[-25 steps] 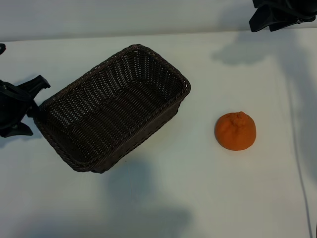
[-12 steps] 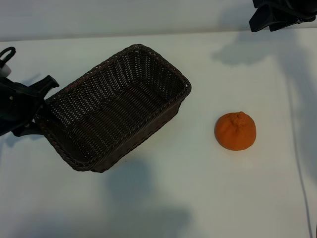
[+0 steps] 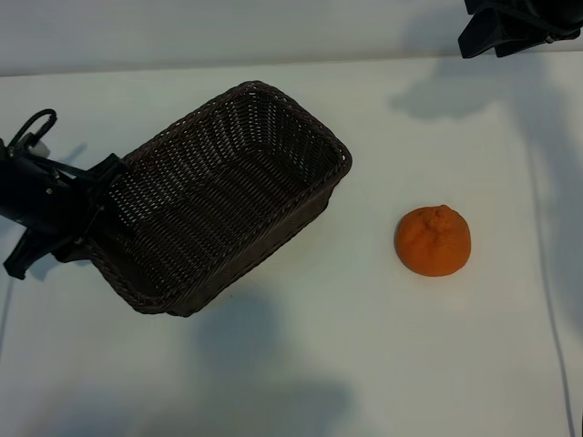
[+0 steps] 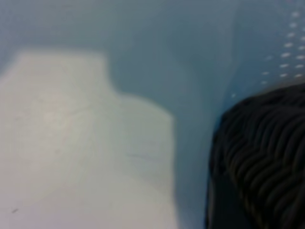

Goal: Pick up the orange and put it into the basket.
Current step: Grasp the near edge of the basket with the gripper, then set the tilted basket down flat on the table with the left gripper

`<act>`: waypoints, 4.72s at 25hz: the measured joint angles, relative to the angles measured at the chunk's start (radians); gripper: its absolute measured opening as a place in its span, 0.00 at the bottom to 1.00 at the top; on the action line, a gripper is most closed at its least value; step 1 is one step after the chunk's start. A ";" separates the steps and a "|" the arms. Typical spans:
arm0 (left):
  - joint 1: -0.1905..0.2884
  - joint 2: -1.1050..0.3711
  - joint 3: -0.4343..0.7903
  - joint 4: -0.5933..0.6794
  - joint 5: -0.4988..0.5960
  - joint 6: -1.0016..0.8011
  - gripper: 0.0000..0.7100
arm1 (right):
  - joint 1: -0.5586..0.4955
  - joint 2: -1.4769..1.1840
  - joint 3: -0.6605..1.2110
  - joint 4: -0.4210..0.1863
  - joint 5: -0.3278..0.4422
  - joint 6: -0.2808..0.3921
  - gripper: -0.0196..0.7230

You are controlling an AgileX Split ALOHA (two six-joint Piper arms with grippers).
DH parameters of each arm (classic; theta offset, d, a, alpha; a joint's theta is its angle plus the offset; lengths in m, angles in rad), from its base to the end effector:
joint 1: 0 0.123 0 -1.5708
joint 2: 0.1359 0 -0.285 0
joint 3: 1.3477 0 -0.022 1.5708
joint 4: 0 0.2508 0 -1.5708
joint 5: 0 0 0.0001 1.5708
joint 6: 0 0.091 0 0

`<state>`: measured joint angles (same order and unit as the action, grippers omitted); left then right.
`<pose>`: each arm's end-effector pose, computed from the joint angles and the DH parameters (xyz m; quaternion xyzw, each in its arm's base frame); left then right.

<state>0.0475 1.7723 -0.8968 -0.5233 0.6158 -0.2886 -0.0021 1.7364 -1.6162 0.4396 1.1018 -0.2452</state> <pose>0.3077 -0.0117 0.1448 -0.3562 0.9159 -0.1749 0.0598 0.3747 0.0338 0.3340 -0.0618 0.9524 0.1836 0.2355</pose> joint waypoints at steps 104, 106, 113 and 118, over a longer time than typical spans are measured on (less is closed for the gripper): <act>-0.139 0.307 -0.655 0.160 0.446 0.353 0.25 | 0.000 0.000 0.000 0.000 -0.002 0.000 0.59; -0.139 0.328 -0.655 0.158 0.445 0.361 0.25 | 0.000 0.000 0.000 0.000 -0.002 0.000 0.59; -0.139 0.350 -0.655 0.109 0.422 0.412 0.25 | 0.000 0.000 0.000 0.000 -0.002 0.000 0.59; -0.139 0.352 -0.655 0.110 0.415 0.429 0.25 | 0.000 0.000 0.000 0.000 -0.002 0.000 0.59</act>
<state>-0.0913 2.1241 -1.5522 -0.4130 1.0305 0.1404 -0.0021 1.7364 -1.6162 0.4396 1.1000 -0.2452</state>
